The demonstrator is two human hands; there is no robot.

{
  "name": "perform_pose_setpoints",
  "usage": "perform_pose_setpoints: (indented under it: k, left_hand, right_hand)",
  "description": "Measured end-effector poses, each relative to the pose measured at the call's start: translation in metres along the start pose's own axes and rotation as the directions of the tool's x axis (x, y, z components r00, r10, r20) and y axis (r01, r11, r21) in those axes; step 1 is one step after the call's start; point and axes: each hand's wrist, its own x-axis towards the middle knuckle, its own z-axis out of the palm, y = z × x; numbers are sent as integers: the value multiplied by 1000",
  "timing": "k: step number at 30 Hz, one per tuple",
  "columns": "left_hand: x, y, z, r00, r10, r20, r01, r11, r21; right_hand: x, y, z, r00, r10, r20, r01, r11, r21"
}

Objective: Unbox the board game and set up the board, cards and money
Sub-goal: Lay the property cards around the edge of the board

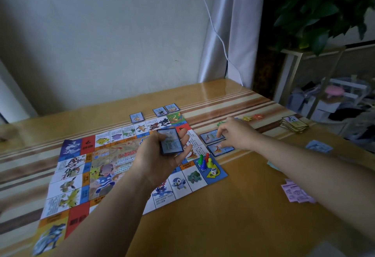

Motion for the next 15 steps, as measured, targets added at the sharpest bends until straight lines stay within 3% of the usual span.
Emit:
perform_pose_setpoints:
  k: [2,4,8,15]
  left_hand:
    - [-5,-1,-5,999,13,31,-15,999,45]
    - [-10,-3,-9,998,30,60,-36,994,106]
    - [-25,-6,-17,988,64,143,-94,973,211]
    - [-51,-10,-29,975,144,167,-196,914,356]
  right_hand:
    - [-4,-7,-3,995,-15,-96,18,1000,23]
    - [-10,-22,-13,989,-36,-141,67,974,218]
    - [-35,-70,-41,990,-137,-18,125,839,530]
    - [-60,-117,-39,981,-173,83,88,790,607]
